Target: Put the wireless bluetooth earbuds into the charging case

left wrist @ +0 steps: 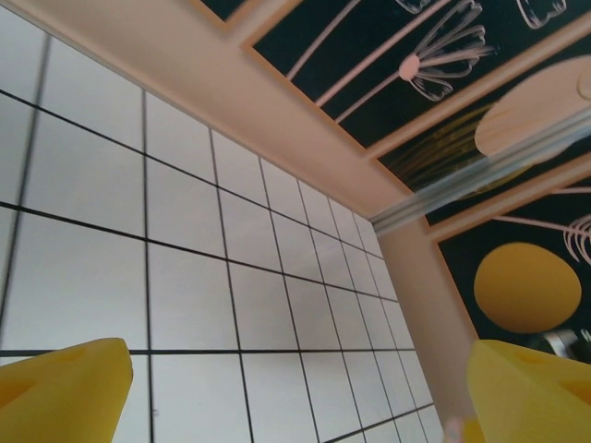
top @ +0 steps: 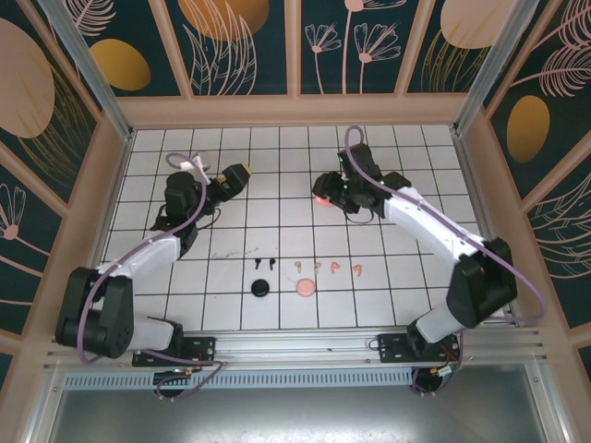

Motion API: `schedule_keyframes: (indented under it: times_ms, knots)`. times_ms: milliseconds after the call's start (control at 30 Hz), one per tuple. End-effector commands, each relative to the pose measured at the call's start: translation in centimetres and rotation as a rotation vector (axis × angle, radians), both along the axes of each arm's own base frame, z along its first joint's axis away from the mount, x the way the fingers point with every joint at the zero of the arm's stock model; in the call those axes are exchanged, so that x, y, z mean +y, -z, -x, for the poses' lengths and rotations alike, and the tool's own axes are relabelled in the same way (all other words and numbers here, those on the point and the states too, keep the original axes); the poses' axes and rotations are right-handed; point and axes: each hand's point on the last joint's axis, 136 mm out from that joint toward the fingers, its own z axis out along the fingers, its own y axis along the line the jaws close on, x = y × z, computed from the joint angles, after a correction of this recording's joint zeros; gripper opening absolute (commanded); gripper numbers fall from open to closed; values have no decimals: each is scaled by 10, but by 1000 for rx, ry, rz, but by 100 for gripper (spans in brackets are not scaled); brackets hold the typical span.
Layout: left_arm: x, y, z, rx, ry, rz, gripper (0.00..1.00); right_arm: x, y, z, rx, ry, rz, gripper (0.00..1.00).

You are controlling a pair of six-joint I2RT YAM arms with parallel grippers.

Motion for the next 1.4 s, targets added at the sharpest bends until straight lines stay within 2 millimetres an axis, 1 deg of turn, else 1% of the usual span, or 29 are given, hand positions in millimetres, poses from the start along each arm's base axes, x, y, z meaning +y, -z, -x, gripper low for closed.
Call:
schedule_keyframes:
  times_ms: [0,33,100,200,267,333,467,500,700,867,1133,1200,1367]
  knots:
    - [-25,-5,-3,-93,28,26,91,25,-10,-23,39,47,-158,51]
    - [-32,0,-3,-95,38,28,90,23,-10,-32,49,75,-177,51]
    - [-45,8,-2,-95,56,31,88,29,-11,-42,61,95,-201,51]
    - [-63,15,1,-103,82,45,81,34,-11,-53,76,125,-226,51]
    - [-73,19,2,-108,96,47,75,36,-10,-58,93,150,-244,51]
    - [-85,22,2,-115,108,56,73,40,-9,-61,106,163,-267,51]
    - [-110,19,2,-151,151,93,66,45,-10,-68,125,188,-303,51]
    - [-117,23,0,-152,164,94,65,47,-11,-69,126,188,-309,51]
    - [-142,22,-5,-177,192,109,61,50,-14,-73,128,188,-320,51]
    - [-155,23,-11,-186,206,127,59,52,-15,-74,127,182,-325,51]
    - [-161,22,-20,-196,196,138,53,53,-13,-73,130,170,-326,51]
    - [-161,22,-22,-199,193,135,51,53,-14,-72,130,169,-327,51]
    - [-163,23,-25,-201,193,139,43,54,-15,-72,128,163,-331,51]
